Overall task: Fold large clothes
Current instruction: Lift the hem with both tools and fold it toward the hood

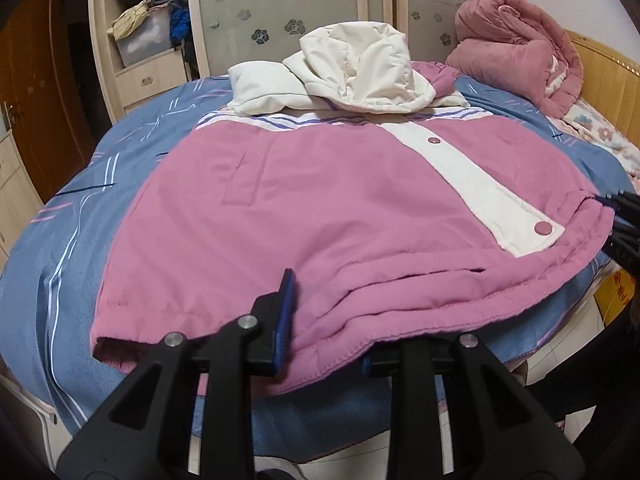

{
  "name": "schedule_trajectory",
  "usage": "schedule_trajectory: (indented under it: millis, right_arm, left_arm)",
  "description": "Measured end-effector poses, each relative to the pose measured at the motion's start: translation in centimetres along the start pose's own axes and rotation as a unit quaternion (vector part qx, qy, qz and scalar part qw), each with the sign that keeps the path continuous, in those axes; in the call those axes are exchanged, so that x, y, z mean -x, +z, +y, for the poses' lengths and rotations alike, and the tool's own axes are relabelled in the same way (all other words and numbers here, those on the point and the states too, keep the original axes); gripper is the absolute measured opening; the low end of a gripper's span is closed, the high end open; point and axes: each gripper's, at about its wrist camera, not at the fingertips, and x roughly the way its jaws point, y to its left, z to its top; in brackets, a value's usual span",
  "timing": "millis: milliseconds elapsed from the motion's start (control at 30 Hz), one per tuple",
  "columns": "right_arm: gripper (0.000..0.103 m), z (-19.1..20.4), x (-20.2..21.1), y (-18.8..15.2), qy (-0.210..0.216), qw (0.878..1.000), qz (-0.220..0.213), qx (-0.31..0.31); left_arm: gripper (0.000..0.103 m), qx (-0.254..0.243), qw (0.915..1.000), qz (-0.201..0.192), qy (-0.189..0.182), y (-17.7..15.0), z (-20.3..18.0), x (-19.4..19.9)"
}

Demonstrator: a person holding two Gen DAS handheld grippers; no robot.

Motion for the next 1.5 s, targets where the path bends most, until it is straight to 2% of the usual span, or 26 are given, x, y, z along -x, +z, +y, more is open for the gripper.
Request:
schedule_trajectory:
  millis: [100,233,333,500,633,833,933,1100,1233,1500]
  right_arm:
    - [0.016,-0.3,-0.1,0.1,0.009,1.000,0.002,-0.012]
    - [0.016,-0.5,0.1,0.2,0.015,1.000,-0.003,-0.019]
    - [0.016,-0.7,0.1,0.1,0.020,1.000,-0.003,-0.022]
    - [0.016,-0.9,0.1,0.1,0.024,0.999,-0.004,-0.024]
    - [0.014,-1.1,0.1,0.0,0.028,0.999,-0.005,-0.028]
    - [0.013,-1.2,0.1,-0.2,0.033,0.999,-0.004,-0.030]
    - [0.013,-1.2,-0.1,-0.3,0.033,0.999,0.001,-0.033]
    - [0.013,-1.3,0.4,-0.3,0.030,0.999,-0.011,-0.039]
    - [0.013,-1.3,0.4,-0.3,0.029,0.999,-0.013,-0.042]
    - [0.013,-1.3,0.6,-0.3,0.028,0.999,-0.017,-0.042]
  left_arm:
    - [0.026,0.002,1.0000,0.000,-0.002,0.1,0.0,0.0]
    - [0.026,0.033,0.9988,0.013,-0.032,0.1,1.0,-0.4]
    - [0.026,0.039,0.9985,0.009,-0.037,0.1,1.1,-0.4]
    - [0.024,0.036,0.9990,-0.003,-0.028,-0.1,0.8,-0.2]
    - [0.016,0.030,0.9990,-0.012,-0.031,0.0,0.6,0.0]
    - [0.009,0.023,0.9988,-0.039,-0.021,0.2,0.1,1.0]
    - [0.008,0.007,0.9986,-0.053,-0.007,0.5,-0.5,1.4]
    - [0.008,0.020,0.9985,-0.051,0.000,0.8,-0.4,1.6]
    - [0.006,0.003,0.9972,-0.074,0.008,1.0,-0.7,2.3]
    - [0.007,0.009,0.9984,-0.055,0.001,0.7,-0.3,2.0]
